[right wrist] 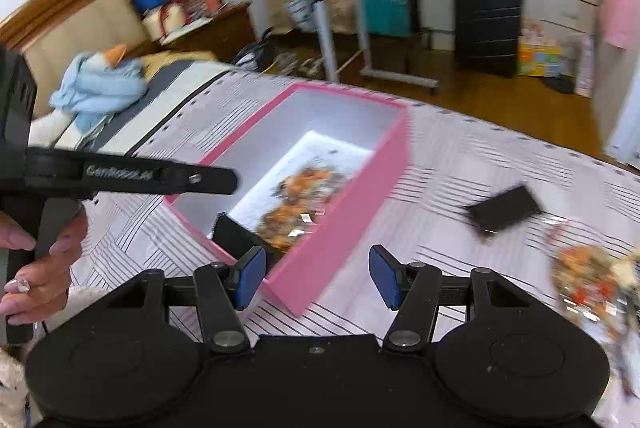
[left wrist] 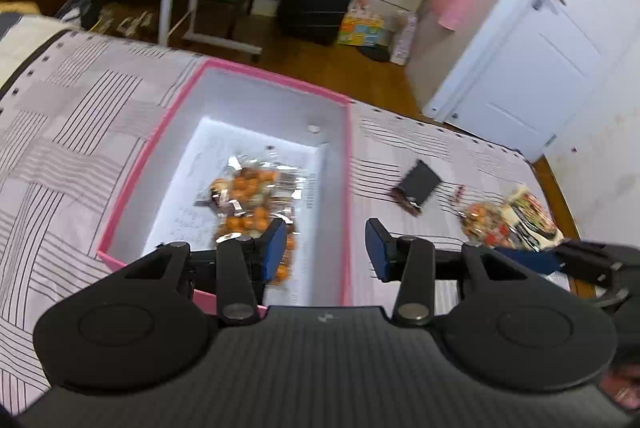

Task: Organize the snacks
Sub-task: 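Move both tools back over the snacks on the bed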

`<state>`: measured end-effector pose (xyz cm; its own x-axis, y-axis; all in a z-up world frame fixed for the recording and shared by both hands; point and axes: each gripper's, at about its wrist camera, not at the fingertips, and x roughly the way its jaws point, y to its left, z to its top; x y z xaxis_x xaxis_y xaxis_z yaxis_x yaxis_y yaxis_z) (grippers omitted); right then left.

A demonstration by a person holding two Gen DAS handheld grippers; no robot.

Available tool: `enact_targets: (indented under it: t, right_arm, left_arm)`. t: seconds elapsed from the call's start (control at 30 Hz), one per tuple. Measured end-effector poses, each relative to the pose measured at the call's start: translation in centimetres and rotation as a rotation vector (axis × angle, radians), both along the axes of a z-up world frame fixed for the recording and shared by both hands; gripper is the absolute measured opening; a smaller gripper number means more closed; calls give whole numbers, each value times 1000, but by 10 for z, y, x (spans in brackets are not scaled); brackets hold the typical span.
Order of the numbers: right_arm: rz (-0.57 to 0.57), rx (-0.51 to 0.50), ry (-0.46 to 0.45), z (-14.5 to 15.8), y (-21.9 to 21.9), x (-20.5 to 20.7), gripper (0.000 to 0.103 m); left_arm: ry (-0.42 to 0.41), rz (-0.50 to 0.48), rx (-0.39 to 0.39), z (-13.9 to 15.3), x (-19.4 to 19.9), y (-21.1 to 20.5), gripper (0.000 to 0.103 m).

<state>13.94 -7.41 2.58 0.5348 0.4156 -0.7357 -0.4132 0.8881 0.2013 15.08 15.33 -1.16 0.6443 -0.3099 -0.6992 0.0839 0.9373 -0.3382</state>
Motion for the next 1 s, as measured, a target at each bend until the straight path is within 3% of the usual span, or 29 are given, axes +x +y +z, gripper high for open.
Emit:
enact_targets:
  t: [0.23, 0.57, 0.8, 1.0]
  right_arm:
    - [-230, -4, 6, 18, -105, -20, 63]
    - [-482, 66, 113, -24, -221, -30, 63]
    - [-541, 36, 135, -59, -261, -21, 63]
    - [-507, 2, 76, -85, -273, -5, 59]
  left_arm:
    - [-12, -104, 36, 13, -10, -60, 42]
    - [64, -244, 43, -9, -16, -159, 42]
    - [66, -375, 15, -33, -25, -234, 43]
    - [57, -500, 17, -70, -22, -298, 42]
